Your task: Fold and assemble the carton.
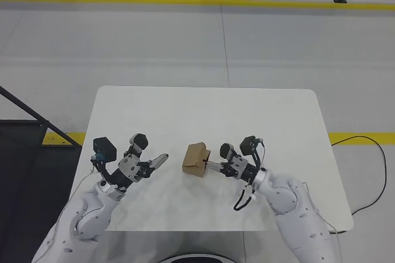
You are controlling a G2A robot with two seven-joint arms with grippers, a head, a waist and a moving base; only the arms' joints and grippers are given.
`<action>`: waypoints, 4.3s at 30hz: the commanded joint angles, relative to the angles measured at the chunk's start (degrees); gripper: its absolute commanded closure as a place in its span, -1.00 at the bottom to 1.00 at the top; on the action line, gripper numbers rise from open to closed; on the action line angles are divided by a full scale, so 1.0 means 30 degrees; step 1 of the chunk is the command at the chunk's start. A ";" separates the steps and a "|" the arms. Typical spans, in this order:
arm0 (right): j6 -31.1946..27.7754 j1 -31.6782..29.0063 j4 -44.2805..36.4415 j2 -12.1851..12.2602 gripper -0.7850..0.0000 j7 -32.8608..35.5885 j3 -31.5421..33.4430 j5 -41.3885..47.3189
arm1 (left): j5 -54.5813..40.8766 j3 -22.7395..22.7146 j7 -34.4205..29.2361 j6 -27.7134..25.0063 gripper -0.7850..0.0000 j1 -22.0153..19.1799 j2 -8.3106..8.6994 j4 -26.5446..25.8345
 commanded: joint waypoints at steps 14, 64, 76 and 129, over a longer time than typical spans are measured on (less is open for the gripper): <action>-0.0327 -0.1164 -0.3995 0.0637 -1.00 0.1887 0.1086 0.1344 | 0.1455 0.0560 -0.1926 0.0065 -1.00 -0.0692 0.0035 0.0141; 0.2884 0.3141 -0.3432 0.1386 -1.00 0.9317 -0.2847 0.5672 | 0.4597 0.5254 -0.4765 0.3377 -1.00 -0.5419 -0.0860 0.3837; 0.2751 0.3555 -0.2773 0.1461 -1.00 0.8942 -0.3285 0.6320 | 0.4568 0.5350 -0.4704 0.3468 -1.00 -0.5532 -0.0945 0.4019; 0.2967 0.3330 -0.2081 0.2191 -1.00 0.8511 -0.3398 0.7719 | 0.4793 0.5709 -0.4773 0.3499 -1.00 -0.5844 -0.1238 0.4250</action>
